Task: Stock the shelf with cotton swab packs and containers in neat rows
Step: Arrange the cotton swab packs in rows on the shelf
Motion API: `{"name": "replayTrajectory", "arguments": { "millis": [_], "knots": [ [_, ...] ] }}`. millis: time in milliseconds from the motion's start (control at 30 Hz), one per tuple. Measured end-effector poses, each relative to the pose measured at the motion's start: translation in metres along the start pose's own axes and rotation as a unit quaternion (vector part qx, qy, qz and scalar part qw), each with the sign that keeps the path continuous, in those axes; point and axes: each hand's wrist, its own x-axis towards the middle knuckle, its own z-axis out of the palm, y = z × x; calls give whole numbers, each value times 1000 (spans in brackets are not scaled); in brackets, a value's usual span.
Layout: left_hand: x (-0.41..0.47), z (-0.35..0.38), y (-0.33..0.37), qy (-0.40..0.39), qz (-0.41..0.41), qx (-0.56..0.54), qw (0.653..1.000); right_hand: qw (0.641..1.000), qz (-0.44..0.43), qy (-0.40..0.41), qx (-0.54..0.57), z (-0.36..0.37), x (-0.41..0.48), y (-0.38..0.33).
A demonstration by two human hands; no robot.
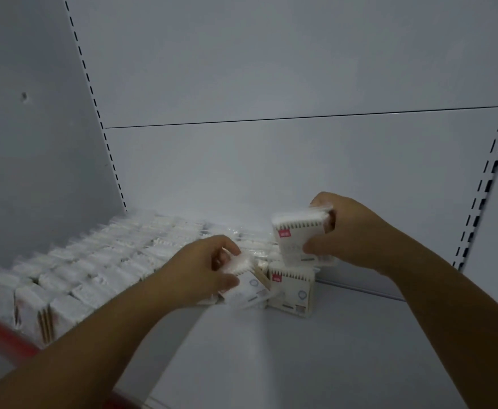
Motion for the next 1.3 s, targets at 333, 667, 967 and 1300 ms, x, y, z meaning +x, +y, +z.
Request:
{"name": "replayTrajectory", "arguments": {
  "millis": [333, 667, 967, 1300],
  "knots": [
    [29, 4, 26, -57, 86, 362, 926, 938, -2, -86, -336, 38, -11, 3],
    [23, 13, 19, -102, 163, 457, 869, 897, -10, -177, -405, 70, -12, 22],
    [36, 23, 3, -126, 132, 453, 873, 901, 46, -210, -378, 74, -6, 22],
    [50, 12, 15, -160, 151, 523, 824, 920, 68, -94, -375, 58, -21, 3]
  ]
}}
